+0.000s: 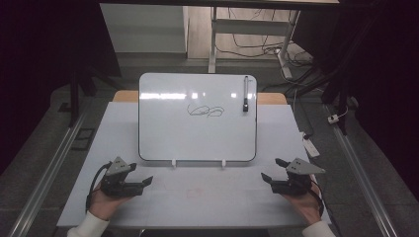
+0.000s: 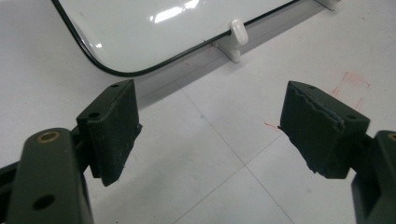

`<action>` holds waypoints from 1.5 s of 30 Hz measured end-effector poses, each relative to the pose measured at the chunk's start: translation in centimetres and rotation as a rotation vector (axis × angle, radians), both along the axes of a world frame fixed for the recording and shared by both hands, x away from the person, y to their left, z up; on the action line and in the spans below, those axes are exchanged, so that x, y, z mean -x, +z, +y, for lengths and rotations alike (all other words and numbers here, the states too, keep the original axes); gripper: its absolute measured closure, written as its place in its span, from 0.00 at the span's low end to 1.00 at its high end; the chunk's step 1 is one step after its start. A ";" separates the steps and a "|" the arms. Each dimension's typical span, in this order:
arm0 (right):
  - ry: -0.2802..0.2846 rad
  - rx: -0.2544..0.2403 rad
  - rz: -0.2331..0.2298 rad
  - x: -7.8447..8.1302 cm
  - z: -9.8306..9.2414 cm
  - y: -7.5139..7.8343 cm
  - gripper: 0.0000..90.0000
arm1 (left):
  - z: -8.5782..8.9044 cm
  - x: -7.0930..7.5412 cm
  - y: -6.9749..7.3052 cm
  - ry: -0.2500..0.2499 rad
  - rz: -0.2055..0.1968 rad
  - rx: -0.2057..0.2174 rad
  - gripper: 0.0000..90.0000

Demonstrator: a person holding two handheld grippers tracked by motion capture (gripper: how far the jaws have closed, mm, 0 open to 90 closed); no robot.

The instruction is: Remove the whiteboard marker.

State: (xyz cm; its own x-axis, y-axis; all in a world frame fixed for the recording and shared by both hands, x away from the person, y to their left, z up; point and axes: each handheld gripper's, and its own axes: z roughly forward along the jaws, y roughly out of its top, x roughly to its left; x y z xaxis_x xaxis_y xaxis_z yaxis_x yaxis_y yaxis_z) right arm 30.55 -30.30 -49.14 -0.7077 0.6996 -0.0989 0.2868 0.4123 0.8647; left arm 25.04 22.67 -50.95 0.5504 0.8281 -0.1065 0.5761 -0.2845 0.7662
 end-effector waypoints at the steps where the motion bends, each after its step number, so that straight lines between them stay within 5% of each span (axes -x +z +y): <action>1: -0.003 -0.001 0.000 0.0 0.0 0.0 0.25 | 0.0 0.0 0.0 -0.001 0.003 0.001 0.23; 8: -0.017 0.021 -0.016 0.2 0.2 0.1 0.25 | -0.2 -0.3 -0.3 -0.002 0.033 0.004 0.22; 14: -0.049 0.014 0.013 0.0 0.6 0.5 0.27 | -0.1 -0.3 -0.4 0.003 0.037 0.007 0.21; 21: -0.103 0.000 -0.010 -1.0 1.7 3.9 0.30 | -0.5 -0.4 -0.6 -0.006 0.052 -0.013 0.21; 22: -0.107 -0.011 -0.021 -1.9 2.5 5.4 0.32 | -0.6 -0.4 -0.6 -0.007 0.052 -0.014 0.21; 24: -0.110 -0.017 -0.023 -2.2 2.8 5.9 0.32 | -0.7 -0.4 -0.6 -0.005 0.050 -0.017 0.21; 29: -0.147 -0.039 -0.034 -6.6 5.5 9.2 0.36 | -0.7 -0.5 -0.7 -0.004 0.054 -0.026 0.21; 34: -0.197 0.001 -0.032 -10.4 8.2 11.3 0.41 | -0.6 -0.5 -0.7 0.000 0.054 -0.032 0.21; 45: -0.287 0.043 0.024 -16.1 12.0 12.5 0.56 | -0.3 -0.6 -0.9 -0.001 0.051 -0.037 0.21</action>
